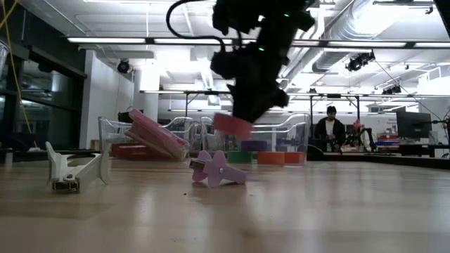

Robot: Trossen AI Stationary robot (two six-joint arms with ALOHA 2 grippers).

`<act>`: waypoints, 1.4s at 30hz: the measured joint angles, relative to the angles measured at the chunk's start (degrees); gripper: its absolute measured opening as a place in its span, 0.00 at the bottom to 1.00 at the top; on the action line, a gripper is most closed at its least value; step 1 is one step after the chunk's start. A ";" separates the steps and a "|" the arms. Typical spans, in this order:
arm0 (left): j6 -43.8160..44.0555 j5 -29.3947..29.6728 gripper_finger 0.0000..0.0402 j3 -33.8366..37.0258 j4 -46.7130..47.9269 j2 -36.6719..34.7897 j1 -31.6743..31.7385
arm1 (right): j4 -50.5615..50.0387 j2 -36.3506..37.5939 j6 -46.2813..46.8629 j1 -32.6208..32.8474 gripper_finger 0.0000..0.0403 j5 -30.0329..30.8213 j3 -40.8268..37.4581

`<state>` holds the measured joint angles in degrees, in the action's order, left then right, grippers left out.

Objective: Pick and place Stapler, Stapler remover, tape
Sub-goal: Put the pink tape into the top right transparent bin

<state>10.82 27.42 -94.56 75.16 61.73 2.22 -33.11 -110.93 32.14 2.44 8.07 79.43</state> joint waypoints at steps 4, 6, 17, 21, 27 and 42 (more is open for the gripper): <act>0.01 0.01 0.68 0.00 0.00 0.01 0.01 | -0.21 0.00 0.00 -3.74 0.09 4.08 4.48; 0.01 0.02 0.68 0.00 0.00 0.02 0.02 | -0.26 0.02 0.32 -5.73 0.09 6.37 6.49; 0.03 0.02 0.68 0.00 0.00 0.02 0.00 | -2.08 0.02 11.47 -16.30 0.09 13.04 9.56; 0.03 0.02 0.68 0.00 0.00 0.00 0.00 | -3.95 0.02 16.00 -19.20 0.10 15.00 9.56; 0.03 0.02 0.68 0.00 0.18 0.02 0.02 | -4.50 0.03 18.69 -22.76 0.09 16.44 8.96; 0.33 0.14 0.68 0.00 1.77 0.01 0.00 | 8.48 0.02 25.42 -26.16 0.09 14.50 0.74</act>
<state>11.16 27.56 -94.56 76.93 61.75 2.22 -24.63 -110.91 57.56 -23.73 22.57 80.17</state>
